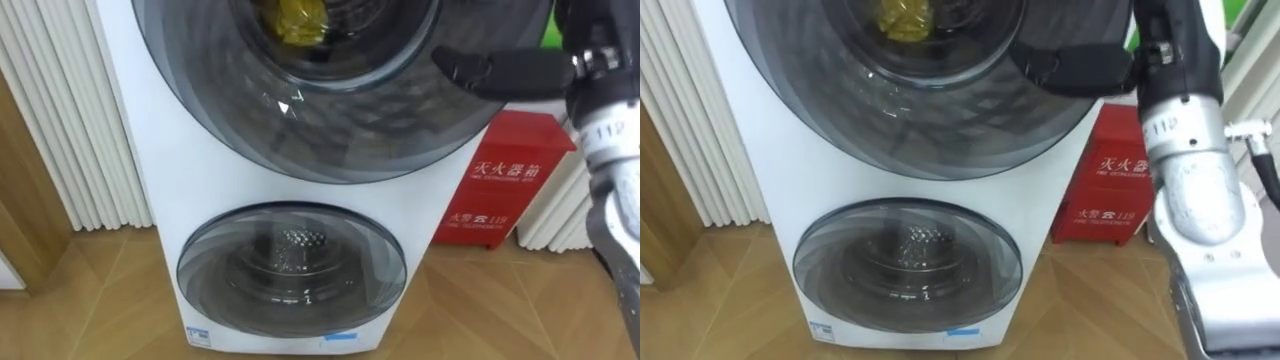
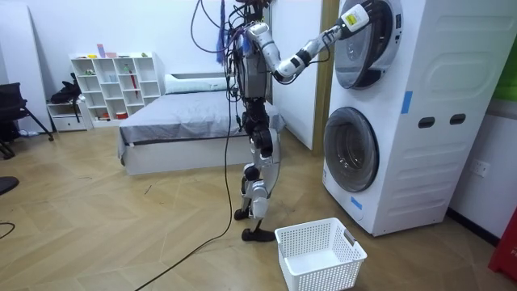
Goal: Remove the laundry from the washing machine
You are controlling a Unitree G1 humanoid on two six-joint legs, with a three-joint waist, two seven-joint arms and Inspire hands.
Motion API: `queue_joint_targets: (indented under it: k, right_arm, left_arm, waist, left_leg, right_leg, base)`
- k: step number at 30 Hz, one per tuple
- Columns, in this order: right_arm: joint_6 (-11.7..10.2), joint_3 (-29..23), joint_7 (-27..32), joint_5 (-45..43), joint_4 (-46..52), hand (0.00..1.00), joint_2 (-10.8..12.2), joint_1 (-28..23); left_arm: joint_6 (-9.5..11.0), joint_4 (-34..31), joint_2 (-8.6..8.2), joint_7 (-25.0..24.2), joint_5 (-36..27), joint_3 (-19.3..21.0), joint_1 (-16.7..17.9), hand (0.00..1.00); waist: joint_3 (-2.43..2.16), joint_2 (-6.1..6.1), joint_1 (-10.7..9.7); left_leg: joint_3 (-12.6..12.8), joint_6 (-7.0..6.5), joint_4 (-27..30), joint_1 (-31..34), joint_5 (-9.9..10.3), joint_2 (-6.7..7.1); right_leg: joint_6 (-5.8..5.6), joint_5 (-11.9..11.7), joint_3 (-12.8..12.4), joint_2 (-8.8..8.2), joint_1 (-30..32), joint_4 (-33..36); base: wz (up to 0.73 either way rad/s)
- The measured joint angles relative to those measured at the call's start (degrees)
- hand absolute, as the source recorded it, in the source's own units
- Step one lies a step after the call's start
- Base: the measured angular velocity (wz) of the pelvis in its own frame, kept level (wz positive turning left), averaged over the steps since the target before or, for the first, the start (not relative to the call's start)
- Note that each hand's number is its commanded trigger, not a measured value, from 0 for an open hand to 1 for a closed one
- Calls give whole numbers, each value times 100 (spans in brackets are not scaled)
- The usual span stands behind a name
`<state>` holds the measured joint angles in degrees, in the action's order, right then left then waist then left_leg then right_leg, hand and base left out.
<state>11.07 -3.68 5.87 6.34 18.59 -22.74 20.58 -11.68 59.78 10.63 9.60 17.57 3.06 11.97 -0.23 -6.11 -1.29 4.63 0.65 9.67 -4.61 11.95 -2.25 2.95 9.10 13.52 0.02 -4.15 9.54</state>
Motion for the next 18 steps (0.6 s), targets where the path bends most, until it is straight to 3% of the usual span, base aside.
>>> queue_joint_targets:
  k: [18]
  right_arm:
    - [-307,-146,-231,302,351,0,53,-658]
  left_arm:
    - [153,91,5,104,-119,4,17,0]
  waist:
    - [-17,-18,-3]
  left_leg:
    - [-2,9,162,-2,-1,-1]
  right_leg:
    - [28,45,64,-2,-96,-23]
  base:
    - [2]
